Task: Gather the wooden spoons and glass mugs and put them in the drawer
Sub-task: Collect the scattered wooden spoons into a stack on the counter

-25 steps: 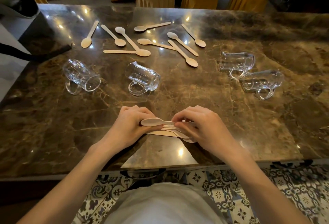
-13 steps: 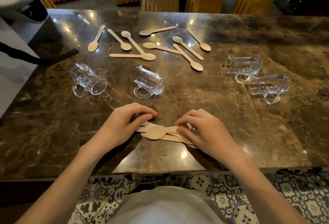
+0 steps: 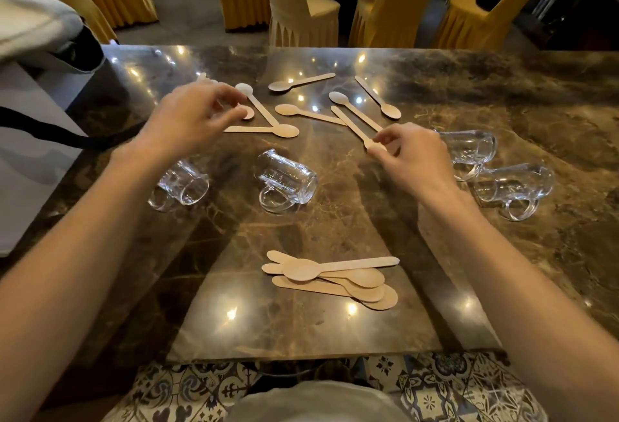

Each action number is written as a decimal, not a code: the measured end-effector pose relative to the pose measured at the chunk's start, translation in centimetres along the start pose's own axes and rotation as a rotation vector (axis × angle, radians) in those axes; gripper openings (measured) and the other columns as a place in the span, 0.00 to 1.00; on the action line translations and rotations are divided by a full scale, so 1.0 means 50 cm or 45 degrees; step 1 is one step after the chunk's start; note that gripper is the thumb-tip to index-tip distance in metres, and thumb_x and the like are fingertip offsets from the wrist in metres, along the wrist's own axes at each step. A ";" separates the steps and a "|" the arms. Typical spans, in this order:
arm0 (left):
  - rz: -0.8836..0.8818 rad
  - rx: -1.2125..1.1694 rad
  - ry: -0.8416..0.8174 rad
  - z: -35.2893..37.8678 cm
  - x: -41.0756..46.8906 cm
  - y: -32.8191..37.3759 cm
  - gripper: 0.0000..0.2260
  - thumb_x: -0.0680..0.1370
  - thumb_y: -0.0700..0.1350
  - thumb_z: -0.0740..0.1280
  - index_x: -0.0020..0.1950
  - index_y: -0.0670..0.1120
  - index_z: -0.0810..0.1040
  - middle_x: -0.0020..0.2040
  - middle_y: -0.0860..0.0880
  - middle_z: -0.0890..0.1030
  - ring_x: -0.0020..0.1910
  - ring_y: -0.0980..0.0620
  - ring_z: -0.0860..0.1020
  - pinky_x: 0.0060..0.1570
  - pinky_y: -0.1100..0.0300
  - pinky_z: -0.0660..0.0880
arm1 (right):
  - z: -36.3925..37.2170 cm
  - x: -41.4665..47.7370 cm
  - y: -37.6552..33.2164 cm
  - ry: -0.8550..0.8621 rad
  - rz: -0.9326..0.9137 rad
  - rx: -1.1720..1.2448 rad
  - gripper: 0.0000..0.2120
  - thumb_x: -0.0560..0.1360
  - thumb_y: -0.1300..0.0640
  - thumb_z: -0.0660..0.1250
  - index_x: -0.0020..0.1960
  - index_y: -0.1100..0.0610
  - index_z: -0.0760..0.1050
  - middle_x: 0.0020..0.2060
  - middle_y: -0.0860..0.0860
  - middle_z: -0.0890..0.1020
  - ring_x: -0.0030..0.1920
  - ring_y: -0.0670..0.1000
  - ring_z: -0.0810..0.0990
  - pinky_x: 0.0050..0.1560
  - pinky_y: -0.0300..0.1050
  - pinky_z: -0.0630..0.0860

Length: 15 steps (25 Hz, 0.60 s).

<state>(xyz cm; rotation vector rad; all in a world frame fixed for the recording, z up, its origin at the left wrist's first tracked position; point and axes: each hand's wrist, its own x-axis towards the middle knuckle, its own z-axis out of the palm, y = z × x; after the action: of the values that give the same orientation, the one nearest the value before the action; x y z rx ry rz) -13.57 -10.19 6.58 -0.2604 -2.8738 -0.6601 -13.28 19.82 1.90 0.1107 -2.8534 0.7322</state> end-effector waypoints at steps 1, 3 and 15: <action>-0.024 0.130 -0.045 0.001 0.030 -0.019 0.12 0.76 0.52 0.65 0.59 0.51 0.78 0.50 0.51 0.75 0.48 0.52 0.75 0.48 0.54 0.72 | 0.010 0.024 0.004 -0.003 0.051 -0.048 0.12 0.73 0.46 0.68 0.53 0.50 0.80 0.53 0.52 0.81 0.53 0.55 0.78 0.53 0.52 0.76; -0.092 0.245 -0.139 0.017 0.070 -0.053 0.12 0.77 0.51 0.66 0.59 0.51 0.78 0.55 0.46 0.77 0.53 0.46 0.75 0.52 0.49 0.72 | 0.032 0.052 0.014 -0.042 0.136 -0.107 0.14 0.72 0.45 0.68 0.54 0.51 0.79 0.56 0.53 0.80 0.56 0.57 0.77 0.53 0.52 0.74; -0.074 0.261 -0.261 0.126 0.112 -0.086 0.09 0.74 0.50 0.69 0.53 0.55 0.81 0.53 0.50 0.82 0.53 0.47 0.78 0.48 0.54 0.72 | 0.072 0.072 0.028 -0.117 0.169 -0.148 0.12 0.72 0.49 0.70 0.53 0.53 0.80 0.53 0.55 0.81 0.53 0.57 0.78 0.48 0.52 0.75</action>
<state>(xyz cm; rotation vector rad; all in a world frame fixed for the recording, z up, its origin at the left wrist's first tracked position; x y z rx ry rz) -20.74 -10.45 0.44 -0.2279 -3.1259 -0.3617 -17.56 19.22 -1.13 -0.0637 -3.0063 0.5975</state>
